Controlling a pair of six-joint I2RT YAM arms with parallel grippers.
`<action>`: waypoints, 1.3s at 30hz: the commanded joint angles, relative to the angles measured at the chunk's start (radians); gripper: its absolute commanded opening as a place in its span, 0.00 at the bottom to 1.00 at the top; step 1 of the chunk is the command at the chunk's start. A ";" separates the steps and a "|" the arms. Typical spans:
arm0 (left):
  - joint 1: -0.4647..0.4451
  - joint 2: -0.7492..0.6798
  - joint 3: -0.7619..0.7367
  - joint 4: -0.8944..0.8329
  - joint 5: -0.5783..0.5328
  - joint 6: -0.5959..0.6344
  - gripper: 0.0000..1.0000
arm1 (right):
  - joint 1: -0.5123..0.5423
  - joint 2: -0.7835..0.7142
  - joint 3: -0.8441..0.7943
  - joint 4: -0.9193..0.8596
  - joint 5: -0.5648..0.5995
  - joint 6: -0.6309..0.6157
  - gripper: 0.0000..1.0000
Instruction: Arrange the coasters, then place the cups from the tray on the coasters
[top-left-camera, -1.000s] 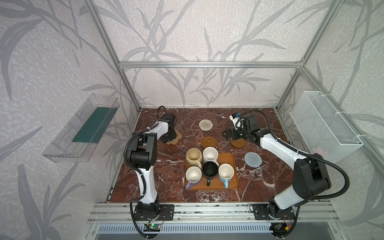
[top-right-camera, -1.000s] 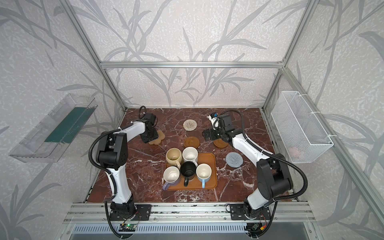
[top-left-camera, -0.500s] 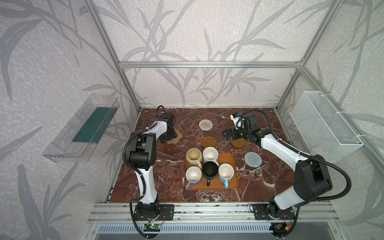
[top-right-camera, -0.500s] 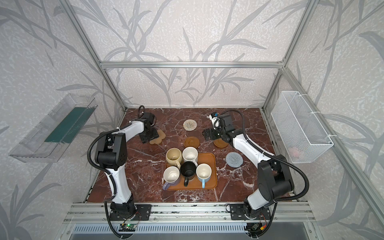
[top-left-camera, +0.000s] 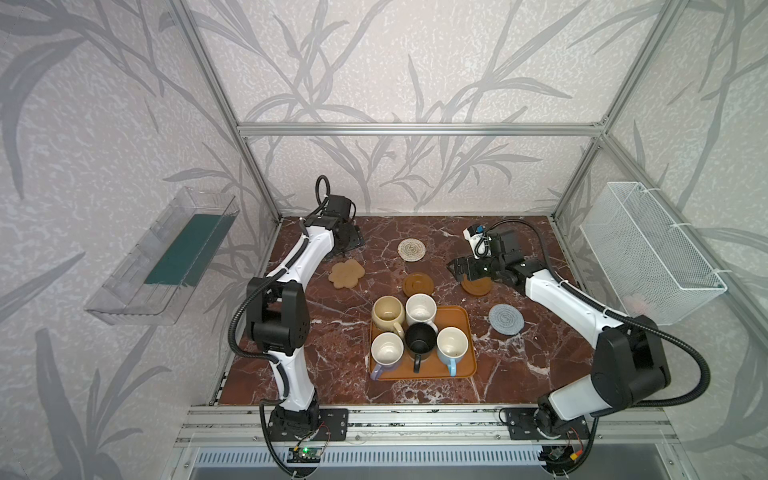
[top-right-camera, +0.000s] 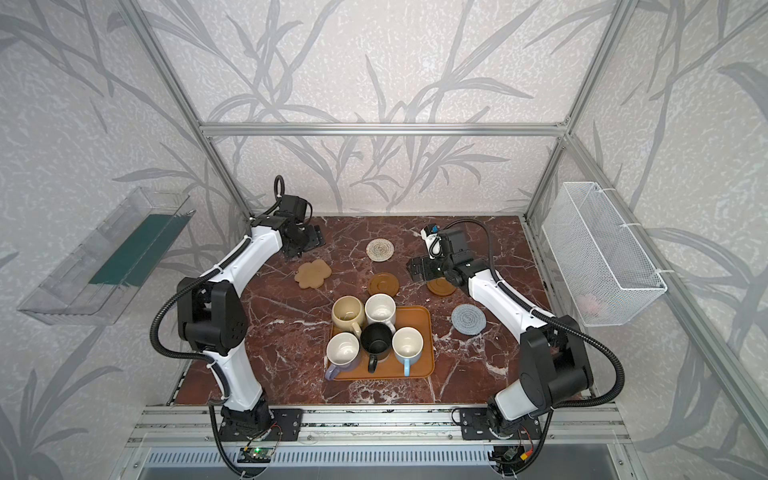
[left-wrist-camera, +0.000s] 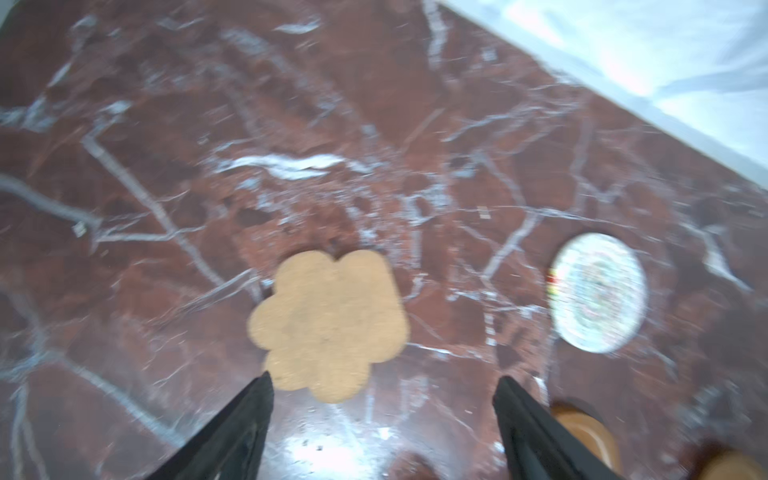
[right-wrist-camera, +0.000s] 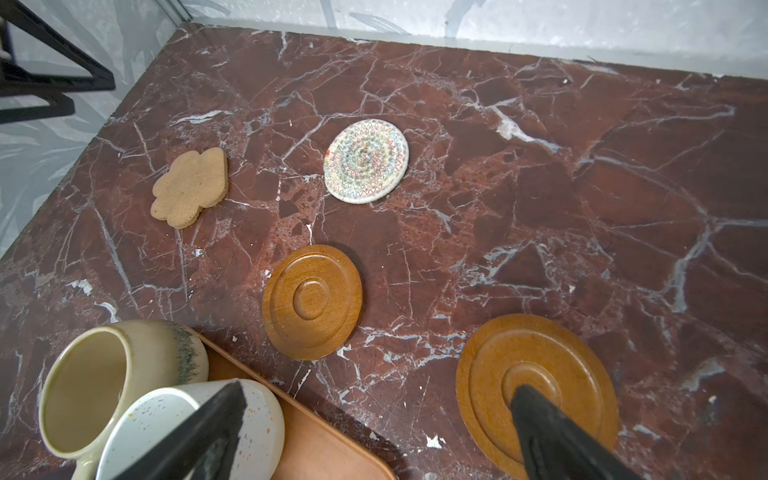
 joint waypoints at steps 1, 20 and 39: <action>-0.040 0.038 0.085 -0.015 0.089 0.042 0.92 | 0.004 -0.014 0.001 -0.027 0.029 0.026 0.99; -0.153 0.457 0.467 -0.046 0.126 0.173 0.92 | 0.004 0.068 0.069 -0.059 -0.004 0.019 0.99; -0.216 0.707 0.718 -0.244 -0.017 0.150 0.92 | 0.004 0.151 0.124 -0.099 -0.008 0.009 0.99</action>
